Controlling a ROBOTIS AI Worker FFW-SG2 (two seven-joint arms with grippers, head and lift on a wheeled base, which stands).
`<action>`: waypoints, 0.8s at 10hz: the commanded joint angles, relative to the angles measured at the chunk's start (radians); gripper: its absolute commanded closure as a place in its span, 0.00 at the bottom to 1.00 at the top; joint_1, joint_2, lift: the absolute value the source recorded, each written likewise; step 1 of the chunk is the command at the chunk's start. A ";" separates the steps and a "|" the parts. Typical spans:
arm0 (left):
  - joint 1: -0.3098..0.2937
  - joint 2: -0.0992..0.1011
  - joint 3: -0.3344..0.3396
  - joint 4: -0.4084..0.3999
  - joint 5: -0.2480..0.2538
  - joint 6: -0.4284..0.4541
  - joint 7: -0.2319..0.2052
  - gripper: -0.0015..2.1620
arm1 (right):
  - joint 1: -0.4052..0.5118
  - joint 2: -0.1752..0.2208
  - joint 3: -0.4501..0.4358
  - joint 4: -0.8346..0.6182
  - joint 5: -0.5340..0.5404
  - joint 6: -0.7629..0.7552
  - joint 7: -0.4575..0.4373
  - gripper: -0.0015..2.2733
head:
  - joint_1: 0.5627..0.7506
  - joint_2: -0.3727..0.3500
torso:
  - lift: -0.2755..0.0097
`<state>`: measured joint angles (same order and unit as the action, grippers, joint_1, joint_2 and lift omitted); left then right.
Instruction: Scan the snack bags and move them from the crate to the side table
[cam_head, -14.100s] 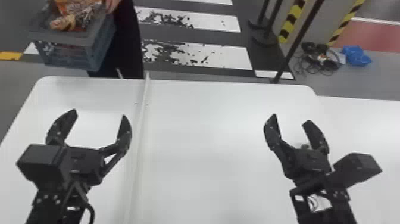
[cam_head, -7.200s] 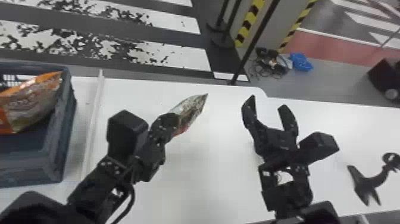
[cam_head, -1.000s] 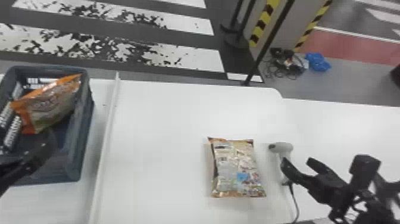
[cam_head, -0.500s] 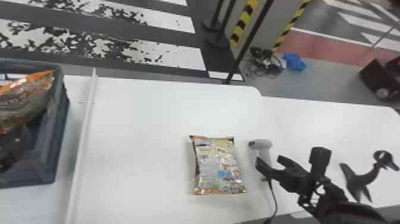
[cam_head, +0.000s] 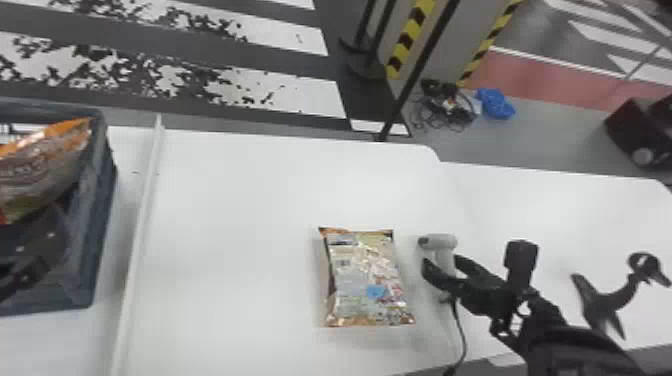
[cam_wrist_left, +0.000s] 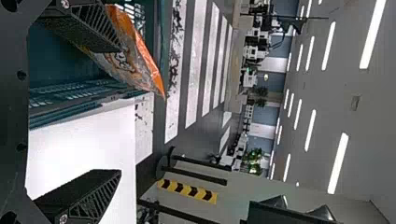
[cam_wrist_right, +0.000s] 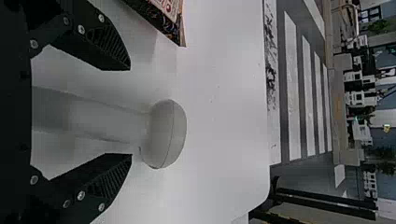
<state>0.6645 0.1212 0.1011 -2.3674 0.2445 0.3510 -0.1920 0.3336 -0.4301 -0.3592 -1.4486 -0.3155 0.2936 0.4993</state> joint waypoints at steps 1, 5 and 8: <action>-0.005 0.002 -0.014 -0.001 -0.007 0.004 0.014 0.03 | -0.002 -0.004 0.000 0.013 -0.005 0.003 0.004 0.95 | 0.70 0.03 | 0.66; -0.002 0.005 -0.020 -0.006 -0.016 0.001 0.014 0.03 | 0.002 0.004 -0.001 0.011 -0.011 -0.009 0.010 0.99 | 0.70 0.03 | 0.66; -0.002 0.002 -0.032 -0.007 -0.017 0.001 0.020 0.03 | 0.071 0.033 -0.063 -0.082 -0.056 -0.027 -0.004 0.99 | 0.70 0.03 | 0.66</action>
<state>0.6624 0.1233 0.0714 -2.3739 0.2274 0.3525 -0.1716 0.3821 -0.4087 -0.4032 -1.4961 -0.3585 0.2693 0.4968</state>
